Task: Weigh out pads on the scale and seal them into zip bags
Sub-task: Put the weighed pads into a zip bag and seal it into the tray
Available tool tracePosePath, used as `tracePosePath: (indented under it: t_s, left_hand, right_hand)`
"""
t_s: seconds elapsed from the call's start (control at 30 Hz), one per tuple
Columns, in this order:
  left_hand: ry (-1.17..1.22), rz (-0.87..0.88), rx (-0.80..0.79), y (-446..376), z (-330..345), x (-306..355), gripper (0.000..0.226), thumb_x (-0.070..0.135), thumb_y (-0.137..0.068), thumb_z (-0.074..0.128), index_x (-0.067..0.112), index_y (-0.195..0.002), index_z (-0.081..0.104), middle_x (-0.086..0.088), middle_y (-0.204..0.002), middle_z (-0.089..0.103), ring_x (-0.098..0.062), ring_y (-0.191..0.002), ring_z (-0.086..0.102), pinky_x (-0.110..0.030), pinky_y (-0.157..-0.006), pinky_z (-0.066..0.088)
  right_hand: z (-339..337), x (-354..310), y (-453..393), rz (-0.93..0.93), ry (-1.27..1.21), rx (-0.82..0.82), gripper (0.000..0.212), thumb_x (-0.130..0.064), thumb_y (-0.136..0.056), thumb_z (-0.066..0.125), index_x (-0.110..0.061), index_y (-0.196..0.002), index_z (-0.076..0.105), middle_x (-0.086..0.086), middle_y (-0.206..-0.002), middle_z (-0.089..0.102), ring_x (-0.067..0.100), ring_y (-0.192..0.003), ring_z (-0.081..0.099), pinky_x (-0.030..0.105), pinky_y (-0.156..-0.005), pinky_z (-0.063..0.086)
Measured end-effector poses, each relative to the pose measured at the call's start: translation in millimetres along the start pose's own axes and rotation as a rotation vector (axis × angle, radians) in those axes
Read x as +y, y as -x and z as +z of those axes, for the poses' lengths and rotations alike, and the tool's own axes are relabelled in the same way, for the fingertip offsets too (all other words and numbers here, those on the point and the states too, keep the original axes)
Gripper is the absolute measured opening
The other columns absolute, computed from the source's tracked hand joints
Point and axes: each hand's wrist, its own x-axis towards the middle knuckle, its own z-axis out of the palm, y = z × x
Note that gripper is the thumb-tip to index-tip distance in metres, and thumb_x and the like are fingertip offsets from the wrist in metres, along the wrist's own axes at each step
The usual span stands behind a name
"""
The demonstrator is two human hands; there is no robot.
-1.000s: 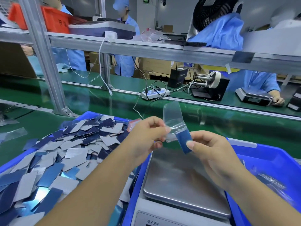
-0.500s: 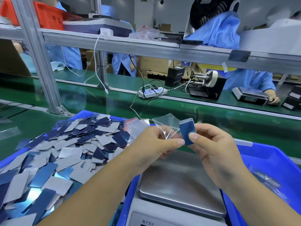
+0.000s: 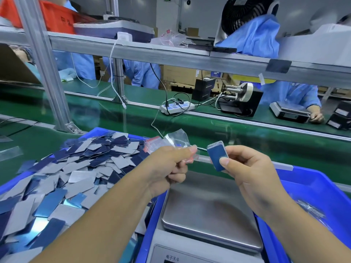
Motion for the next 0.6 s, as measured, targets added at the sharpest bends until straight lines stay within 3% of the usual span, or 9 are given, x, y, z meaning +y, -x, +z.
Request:
tracePosePath:
  t_s: [0.07,0.13,0.23,0.33,0.5,0.6]
  left_hand:
    - [-0.025,0.009,-0.009,0.7,-1.0,0.4,0.027,0.033,-0.070,0.079,0.018,-0.061,0.058,0.005,-0.054,0.041,-0.006,-0.043,0.024,-0.017,-0.038,0.018]
    - [-0.032,0.024,-0.064,1.9,-1.8,-0.6,0.024,0.023,-0.078,0.079,0.021,-0.060,0.064,0.005,-0.058,0.045,-0.006,-0.048,0.028,-0.016,-0.041,0.020]
    - [-0.011,0.042,-0.101,3.1,-1.5,-2.1,0.028,0.002,-0.088,0.069,0.021,-0.068,0.068,0.005,-0.064,0.047,-0.005,-0.052,0.034,-0.016,-0.045,0.024]
    - [-0.009,0.047,-0.091,4.4,0.6,-1.3,0.021,-0.003,-0.088,0.066,0.017,-0.080,0.069,0.001,-0.068,0.047,-0.007,-0.053,0.035,-0.017,-0.046,0.024]
    - [-0.054,0.043,-0.080,4.6,1.8,-2.8,0.035,-0.002,-0.090,0.065,0.020,-0.063,0.069,0.001,-0.064,0.049,-0.006,-0.050,0.032,-0.016,-0.042,0.025]
    - [-0.081,0.042,-0.035,3.7,2.7,-2.3,0.040,0.014,-0.087,0.072,0.022,-0.050,0.059,0.006,-0.052,0.038,-0.006,-0.044,0.024,-0.016,-0.038,0.020]
  right_hand:
    - [1.1,0.6,0.9,0.000,0.001,-0.017,0.026,0.004,-0.082,0.068,-0.020,-0.087,0.078,0.010,-0.089,0.074,0.028,-0.086,0.066,0.045,-0.086,0.051]
    - [1.5,0.6,1.3,0.002,-0.010,-0.027,0.024,0.003,-0.081,0.069,-0.019,-0.087,0.078,0.010,-0.089,0.074,0.027,-0.085,0.065,0.043,-0.084,0.051]
    - [0.6,-0.8,0.6,0.004,-0.029,-0.020,0.018,-0.005,-0.075,0.072,-0.018,-0.087,0.078,0.014,-0.090,0.074,0.031,-0.088,0.065,0.048,-0.087,0.050]
    - [-1.0,-1.6,0.4,0.011,-0.026,-0.025,0.018,-0.006,-0.074,0.073,-0.016,-0.087,0.078,0.016,-0.091,0.074,0.035,-0.090,0.065,0.051,-0.089,0.050]
    - [-0.3,-2.2,2.4,0.013,-0.022,-0.069,0.024,-0.019,-0.065,0.075,-0.016,-0.088,0.078,0.012,-0.089,0.074,0.025,-0.084,0.065,0.042,-0.082,0.051]
    - [-0.1,-2.3,2.6,0.014,0.000,-0.104,0.024,-0.016,-0.066,0.080,-0.018,-0.089,0.078,0.010,-0.090,0.075,0.023,-0.083,0.066,0.041,-0.081,0.051]
